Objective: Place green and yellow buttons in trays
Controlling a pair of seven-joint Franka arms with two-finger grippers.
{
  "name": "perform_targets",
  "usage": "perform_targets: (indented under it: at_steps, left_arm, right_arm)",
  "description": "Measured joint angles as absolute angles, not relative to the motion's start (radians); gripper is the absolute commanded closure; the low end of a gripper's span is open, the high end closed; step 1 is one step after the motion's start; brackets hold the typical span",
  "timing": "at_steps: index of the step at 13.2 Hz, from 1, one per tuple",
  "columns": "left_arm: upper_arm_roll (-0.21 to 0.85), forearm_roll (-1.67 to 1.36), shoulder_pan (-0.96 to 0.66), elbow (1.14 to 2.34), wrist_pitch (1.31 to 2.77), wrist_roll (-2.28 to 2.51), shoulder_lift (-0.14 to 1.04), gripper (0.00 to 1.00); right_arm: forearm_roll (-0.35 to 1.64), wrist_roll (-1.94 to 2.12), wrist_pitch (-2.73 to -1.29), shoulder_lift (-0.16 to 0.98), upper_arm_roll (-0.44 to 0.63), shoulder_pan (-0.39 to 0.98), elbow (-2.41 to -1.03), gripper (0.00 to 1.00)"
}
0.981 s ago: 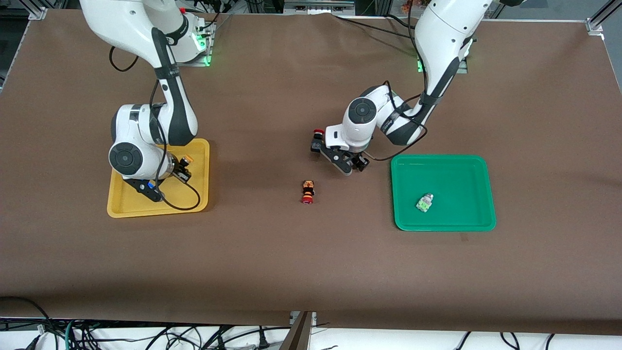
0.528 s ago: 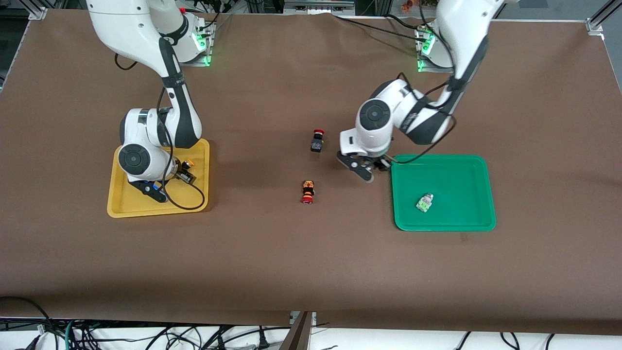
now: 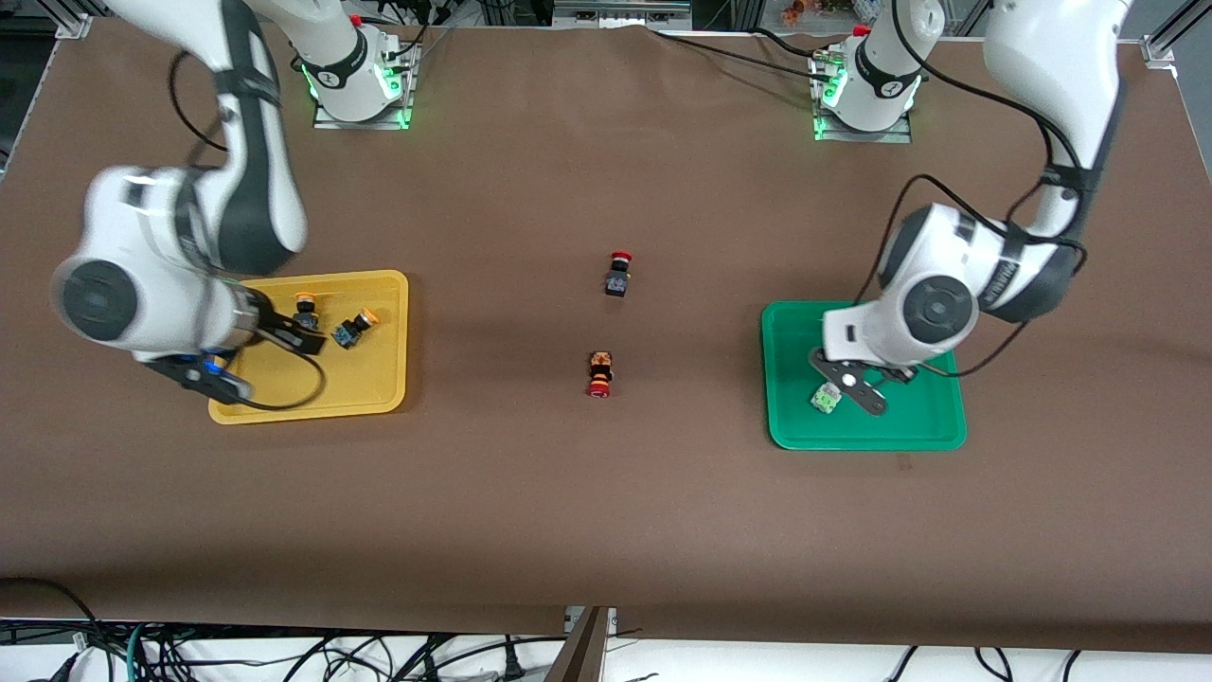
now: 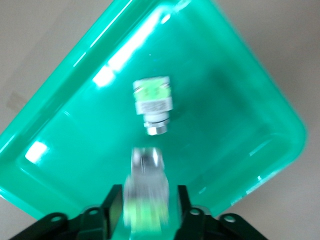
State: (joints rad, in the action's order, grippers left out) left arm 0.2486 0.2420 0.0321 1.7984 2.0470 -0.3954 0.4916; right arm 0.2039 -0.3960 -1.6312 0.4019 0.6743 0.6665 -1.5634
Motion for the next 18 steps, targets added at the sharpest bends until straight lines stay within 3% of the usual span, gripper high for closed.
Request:
perform_targets:
  at_steps: [4, 8, 9, 11, 14, 18]
  left_arm:
    - [0.267, 0.241, 0.044, 1.765, 1.994, -0.391, 0.445, 0.00]
    - [0.269, 0.159, 0.041, 1.579, 1.716, -0.276, 0.302, 0.00]
    - [0.264, 0.144, 0.040, 1.515, 1.632, -0.236, 0.278, 0.00]
    - [0.227, 0.135, 0.020, 1.461, 1.556, -0.123, 0.202, 0.00]
    - [0.097, 0.068, -0.063, 1.547, 1.546, 0.000, 0.033, 0.00]
    - [0.064, 0.045, -0.054, 1.635, 1.569, 0.013, -0.028, 0.00]
  right_arm:
    - [0.111, -0.294, -1.531, 0.218, 0.701, 0.663, -1.554, 0.00]
    - [0.035, -0.227, -1.506, 0.160, 0.693, 0.656, -1.560, 0.00]
    - [0.025, -0.191, -1.496, 0.159, 0.656, 0.613, -1.561, 0.00]
    - [0.018, -0.102, -1.469, 0.156, 0.444, 0.389, -1.561, 0.00]
    - [-0.010, -0.036, -1.482, 0.111, 0.150, 0.084, -1.597, 0.00]
    - [-0.015, 0.036, -1.530, -0.008, 0.069, 0.004, -1.725, 0.00]
